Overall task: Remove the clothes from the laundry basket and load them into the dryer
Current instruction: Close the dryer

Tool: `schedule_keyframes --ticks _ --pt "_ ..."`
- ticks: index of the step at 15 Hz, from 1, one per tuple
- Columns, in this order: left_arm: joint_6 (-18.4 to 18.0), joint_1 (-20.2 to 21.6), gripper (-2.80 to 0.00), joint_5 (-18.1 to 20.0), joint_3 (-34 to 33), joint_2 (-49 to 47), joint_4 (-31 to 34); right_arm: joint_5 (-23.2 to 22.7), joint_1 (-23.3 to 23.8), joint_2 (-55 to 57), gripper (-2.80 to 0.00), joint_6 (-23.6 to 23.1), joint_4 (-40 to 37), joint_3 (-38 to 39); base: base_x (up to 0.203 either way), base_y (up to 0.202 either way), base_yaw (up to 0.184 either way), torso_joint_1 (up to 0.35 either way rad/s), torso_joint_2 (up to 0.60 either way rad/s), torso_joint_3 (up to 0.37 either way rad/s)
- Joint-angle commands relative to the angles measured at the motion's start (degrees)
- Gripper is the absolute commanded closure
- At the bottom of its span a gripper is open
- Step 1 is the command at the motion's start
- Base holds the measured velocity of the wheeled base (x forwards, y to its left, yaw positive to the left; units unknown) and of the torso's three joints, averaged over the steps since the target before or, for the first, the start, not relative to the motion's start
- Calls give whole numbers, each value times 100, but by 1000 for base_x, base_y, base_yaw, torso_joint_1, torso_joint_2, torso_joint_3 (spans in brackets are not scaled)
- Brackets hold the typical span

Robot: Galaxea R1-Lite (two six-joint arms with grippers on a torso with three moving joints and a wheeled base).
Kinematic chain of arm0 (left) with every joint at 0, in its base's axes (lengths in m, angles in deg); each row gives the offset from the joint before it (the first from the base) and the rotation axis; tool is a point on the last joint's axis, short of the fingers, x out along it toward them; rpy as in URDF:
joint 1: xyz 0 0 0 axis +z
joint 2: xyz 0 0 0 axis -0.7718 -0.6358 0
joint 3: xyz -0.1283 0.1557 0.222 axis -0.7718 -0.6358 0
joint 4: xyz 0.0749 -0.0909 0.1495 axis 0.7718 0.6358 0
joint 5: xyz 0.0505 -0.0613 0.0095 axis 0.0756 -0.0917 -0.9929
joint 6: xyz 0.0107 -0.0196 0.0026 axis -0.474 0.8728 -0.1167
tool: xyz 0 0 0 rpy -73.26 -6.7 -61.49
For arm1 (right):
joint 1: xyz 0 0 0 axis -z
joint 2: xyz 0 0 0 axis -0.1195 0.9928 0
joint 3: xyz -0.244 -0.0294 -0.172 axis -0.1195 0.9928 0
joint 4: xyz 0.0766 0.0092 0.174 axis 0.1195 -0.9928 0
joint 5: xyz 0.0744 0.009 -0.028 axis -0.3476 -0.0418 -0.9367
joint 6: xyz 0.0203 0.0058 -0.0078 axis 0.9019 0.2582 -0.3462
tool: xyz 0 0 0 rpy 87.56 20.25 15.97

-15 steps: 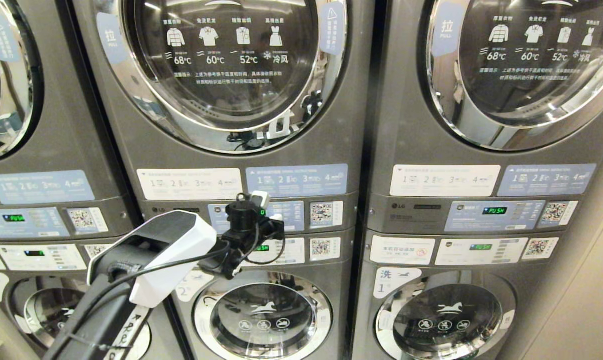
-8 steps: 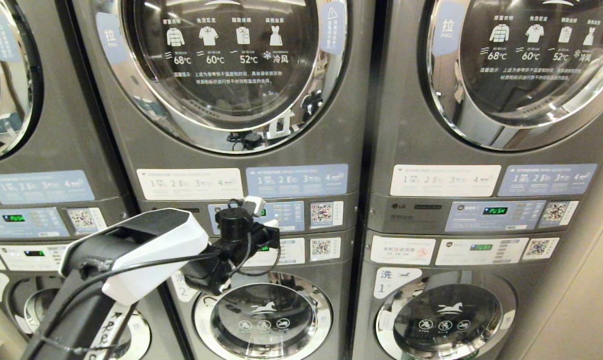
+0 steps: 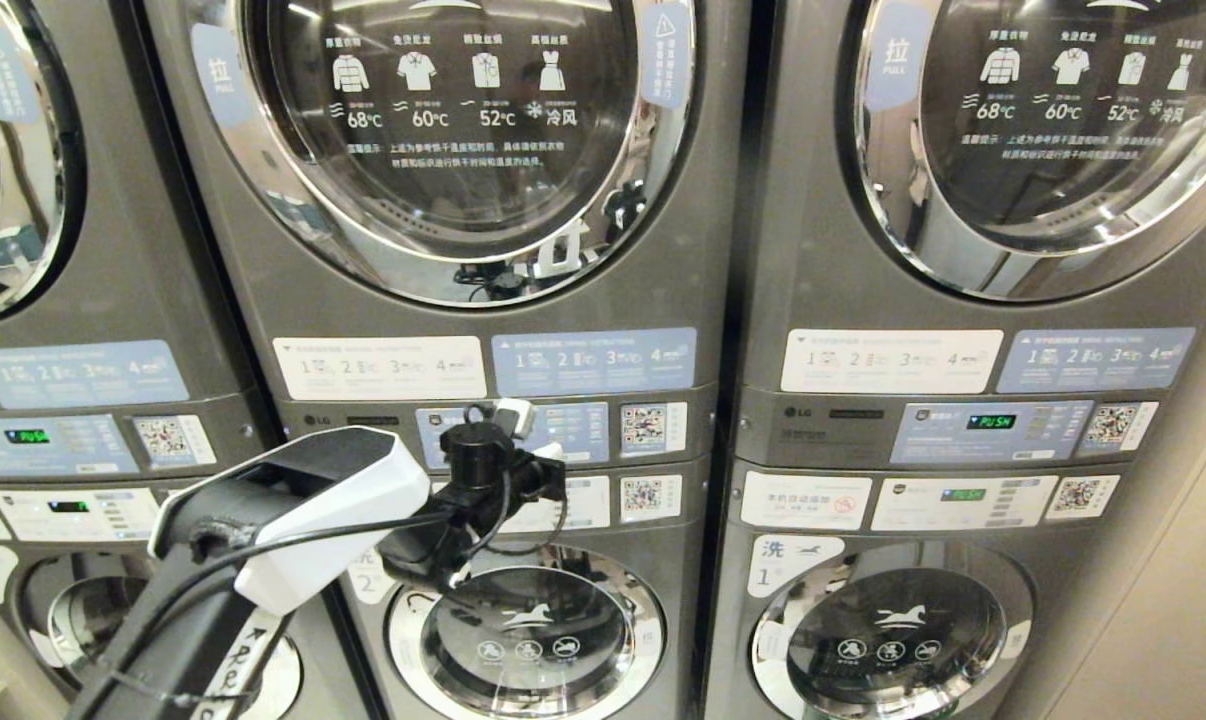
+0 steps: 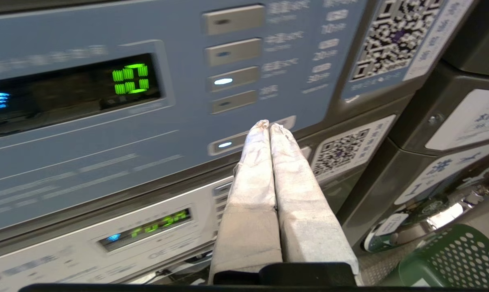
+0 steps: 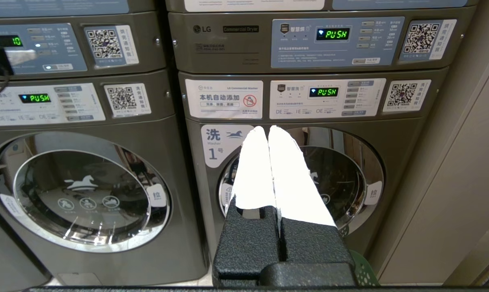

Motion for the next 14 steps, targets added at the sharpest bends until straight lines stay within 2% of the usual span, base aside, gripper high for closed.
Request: schedule_keyframes --ticks 1,5,14 --pt "0 4 0 -1 286 -214 108 -1 0 2 0 2 1 0 0 0 0 0 0 0" --pt "8 13 0 6 683 -395 453 -1 0 2 0 2 1 0 0 0 0 0 0 0" --pt "17 75 0 35 692 -563 478 -1 0 2 0 2 1 0 0 0 0 0 0 0"
